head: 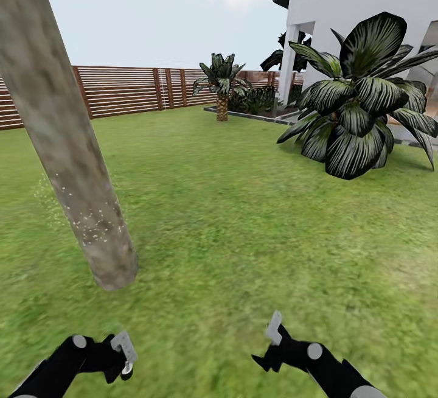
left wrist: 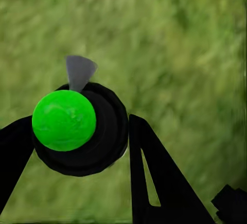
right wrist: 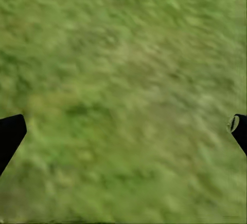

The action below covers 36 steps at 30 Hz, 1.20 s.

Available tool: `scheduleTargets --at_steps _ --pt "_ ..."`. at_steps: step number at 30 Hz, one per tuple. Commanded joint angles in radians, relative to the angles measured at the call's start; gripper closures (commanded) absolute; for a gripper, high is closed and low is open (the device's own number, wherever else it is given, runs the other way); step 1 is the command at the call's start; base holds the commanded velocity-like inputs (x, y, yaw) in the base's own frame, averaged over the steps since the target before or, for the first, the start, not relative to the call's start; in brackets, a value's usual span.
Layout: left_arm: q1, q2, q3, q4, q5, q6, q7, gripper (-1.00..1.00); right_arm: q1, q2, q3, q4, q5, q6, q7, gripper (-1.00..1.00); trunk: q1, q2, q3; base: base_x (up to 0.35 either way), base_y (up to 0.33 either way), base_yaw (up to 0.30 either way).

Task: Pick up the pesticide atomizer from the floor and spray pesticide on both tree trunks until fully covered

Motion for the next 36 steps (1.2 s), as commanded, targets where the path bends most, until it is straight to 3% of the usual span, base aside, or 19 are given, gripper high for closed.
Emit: scheduleTargets --at_steps 1,4,6,7,9,12,16,19,27,33,36 --pt "0.0 -0.008 0.005 -0.002 -0.02 0.007 -0.011 1.0 -0.001 0.002 0.0 -0.004 0.019 -0.006 0.01 -1.0 0.0 0.0 -0.001 0.0 0.0 0.0" --pt "-0.001 -0.017 0.004 -0.002 -0.039 0.007 -0.013 1.0 -0.001 0.011 0.001 -0.027 0.025 -0.005 0.028 -1.0 0.0 0.0 -0.001 0.0 0.0 0.0" --pt "-0.001 -0.024 0.001 -0.001 -0.042 0.008 -0.014 1.0 -0.001 0.014 0.004 -0.073 0.029 -0.004 0.085 -1.0 0.0 0.0 -0.001 0.0 0.0 0.0" --pt "-0.002 -0.027 -0.012 0.0 -0.042 0.009 -0.014 1.0 -0.001 0.015 0.004 -0.091 0.031 -0.004 0.125 1.0 0.0 0.0 -0.001 0.0 0.0 0.0" --pt "-0.004 -0.03 -0.053 0.0 -0.043 0.013 -0.013 1.0 -0.001 0.019 0.006 -0.115 0.033 -0.005 0.165 1.0 0.0 0.0 -0.001 0.0 0.0 0.0" --pt "-0.005 -0.038 -0.099 0.0 -0.043 0.018 -0.01 1.0 -0.001 0.049 0.013 -0.127 0.047 -0.004 0.183 1.0 0.0 0.0 -0.001 0.0 0.0 0.0" --pt "-0.006 -0.065 -0.108 -0.001 -0.043 0.017 -0.01 1.0 -0.001 0.079 0.025 -0.134 0.085 -0.004 0.187 1.0 0.0 0.0 -0.001 0.0 0.0 0.0" --pt "-0.007 -0.088 -0.108 -0.01 -0.043 0.015 -0.011 1.0 -0.001 0.113 0.027 -0.141 0.094 -0.005 0.21 1.0 0.0 0.0 -0.001 0.0 0.0 0.0" --pt "-0.007 -0.14 -0.11 -0.015 -0.043 0.01 -0.011 1.0 -0.001 0.171 0.028 -0.19 0.106 -0.004 0.242 1.0 0.0 0.0 -0.001 0.0 0.0 0.0" --pt "-0.007 -0.179 -0.117 -0.018 -0.043 0.006 -0.011 1.0 -0.001 0.179 0.028 -0.192 0.106 -0.005 0.261 1.0 0.0 0.0 -0.001 0.0 0.0 0.0" --pt "-0.017 -0.19 -0.164 -0.019 -0.043 0.005 -0.011 1.0 -0.001 0.18 0.028 -0.192 0.106 -0.005 0.265 1.0 0.0 0.0 -0.001 0.0 0.0 0.0"
